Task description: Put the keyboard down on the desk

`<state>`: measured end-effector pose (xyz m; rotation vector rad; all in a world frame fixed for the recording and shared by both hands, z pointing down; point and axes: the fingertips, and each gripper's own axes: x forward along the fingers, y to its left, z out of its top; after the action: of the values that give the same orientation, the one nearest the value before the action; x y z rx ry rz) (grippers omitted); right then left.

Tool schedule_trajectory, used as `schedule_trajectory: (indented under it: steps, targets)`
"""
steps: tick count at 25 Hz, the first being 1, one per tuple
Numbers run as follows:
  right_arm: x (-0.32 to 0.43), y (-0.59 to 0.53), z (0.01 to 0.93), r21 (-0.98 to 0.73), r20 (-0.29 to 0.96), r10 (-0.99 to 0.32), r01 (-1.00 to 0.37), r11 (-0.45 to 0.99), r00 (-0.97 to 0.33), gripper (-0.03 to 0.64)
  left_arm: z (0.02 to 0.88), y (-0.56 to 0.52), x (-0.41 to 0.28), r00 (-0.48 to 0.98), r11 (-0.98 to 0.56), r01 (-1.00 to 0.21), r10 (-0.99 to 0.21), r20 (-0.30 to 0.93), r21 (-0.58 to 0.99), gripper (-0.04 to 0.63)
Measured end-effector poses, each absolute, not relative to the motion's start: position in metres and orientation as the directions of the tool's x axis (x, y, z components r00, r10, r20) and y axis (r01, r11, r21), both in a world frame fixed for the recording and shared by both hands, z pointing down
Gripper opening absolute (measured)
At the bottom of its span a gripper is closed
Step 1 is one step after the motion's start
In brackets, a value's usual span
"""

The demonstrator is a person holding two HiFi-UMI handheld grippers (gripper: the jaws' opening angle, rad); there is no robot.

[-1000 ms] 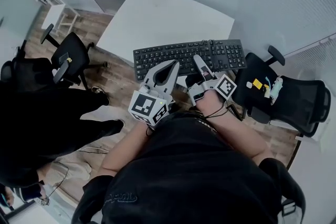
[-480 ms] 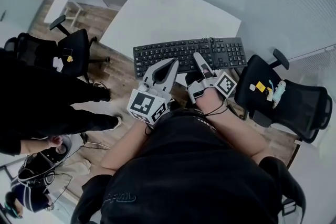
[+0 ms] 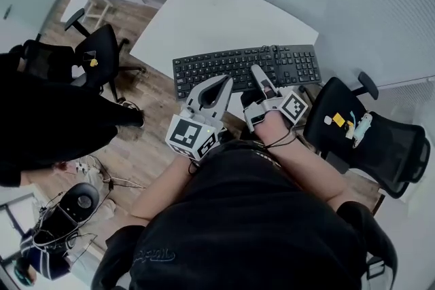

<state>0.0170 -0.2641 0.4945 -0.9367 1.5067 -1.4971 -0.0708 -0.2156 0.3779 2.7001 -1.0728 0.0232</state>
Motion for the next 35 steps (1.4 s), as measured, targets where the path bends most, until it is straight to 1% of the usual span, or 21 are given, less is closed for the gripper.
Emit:
schedule_trajectory:
  steps: [12,24,30,35]
  targets:
    - [0.042,-0.31,0.513,-0.999,0.027,-0.909,0.028,-0.042,-0.416,0.092,0.394,-0.263,-0.046,0.721,-0.67,-0.689,-0.67,0.174,0.276,0.015]
    - [0.066,-0.338,0.561,-0.994,0.105,-0.898,-0.007,-0.112,-0.428,0.092,0.423,-0.303,-0.013,0.725,-0.663,-0.687,-0.656,0.209,0.298,0.015]
    - [0.081,-0.349,0.593,-0.985,0.167,-0.884,-0.035,-0.169,-0.437,0.092,0.443,-0.313,0.002,0.727,-0.654,-0.686,-0.642,0.244,0.32,0.015]
    - [0.083,-0.358,0.612,-0.981,0.187,-0.875,-0.048,-0.186,-0.446,0.092,0.46,-0.315,0.005,0.721,-0.642,-0.692,-0.638,0.271,0.331,0.015]
